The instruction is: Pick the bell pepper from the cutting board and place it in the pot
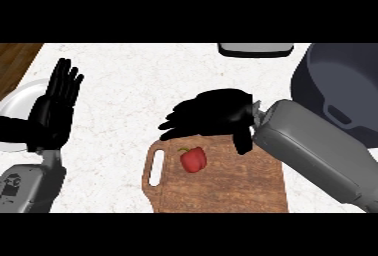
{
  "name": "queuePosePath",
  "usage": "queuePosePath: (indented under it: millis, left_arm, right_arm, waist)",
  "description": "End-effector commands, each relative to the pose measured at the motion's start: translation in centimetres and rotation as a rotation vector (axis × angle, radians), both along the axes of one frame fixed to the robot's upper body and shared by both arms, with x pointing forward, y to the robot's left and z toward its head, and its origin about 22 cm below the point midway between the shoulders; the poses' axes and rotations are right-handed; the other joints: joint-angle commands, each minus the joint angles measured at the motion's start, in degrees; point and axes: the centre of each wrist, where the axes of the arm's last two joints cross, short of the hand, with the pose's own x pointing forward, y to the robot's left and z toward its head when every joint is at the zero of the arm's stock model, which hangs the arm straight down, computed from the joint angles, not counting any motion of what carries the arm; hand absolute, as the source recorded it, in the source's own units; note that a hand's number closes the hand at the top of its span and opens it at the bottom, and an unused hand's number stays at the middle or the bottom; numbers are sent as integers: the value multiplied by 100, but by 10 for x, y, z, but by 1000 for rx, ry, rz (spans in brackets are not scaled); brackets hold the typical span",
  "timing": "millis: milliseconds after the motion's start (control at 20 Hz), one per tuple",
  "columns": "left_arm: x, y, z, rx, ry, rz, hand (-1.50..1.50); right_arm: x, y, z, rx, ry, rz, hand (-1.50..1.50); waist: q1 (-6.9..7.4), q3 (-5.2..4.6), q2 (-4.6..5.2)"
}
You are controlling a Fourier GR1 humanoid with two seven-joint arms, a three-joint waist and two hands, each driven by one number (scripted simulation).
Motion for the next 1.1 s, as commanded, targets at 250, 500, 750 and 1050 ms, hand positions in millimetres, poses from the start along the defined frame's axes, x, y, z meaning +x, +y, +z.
queuePosePath:
  millis: [250, 500, 750, 1050]
  left_arm:
    - [11, 5, 2, -1, -21, 13, 0]
    - [-3, 1, 3, -11, -13, 5, 0]
    - [2, -2, 10, 10, -10, -4, 0]
    - [15, -3, 19, 9, -1, 0, 0]
  right_arm:
    - [1, 5, -53, -112, 13, -49, -150]
    - [-20, 0, -57, -90, 6, 8, -150]
    - [-15, -1, -71, -41, -4, 31, -150]
    - [-42, 26, -86, -79, -76, -36, -150]
  waist:
    - [-6, 2, 19]
    - [-32, 2, -7]
    - [-15, 3, 0]
    - [-51, 2, -4]
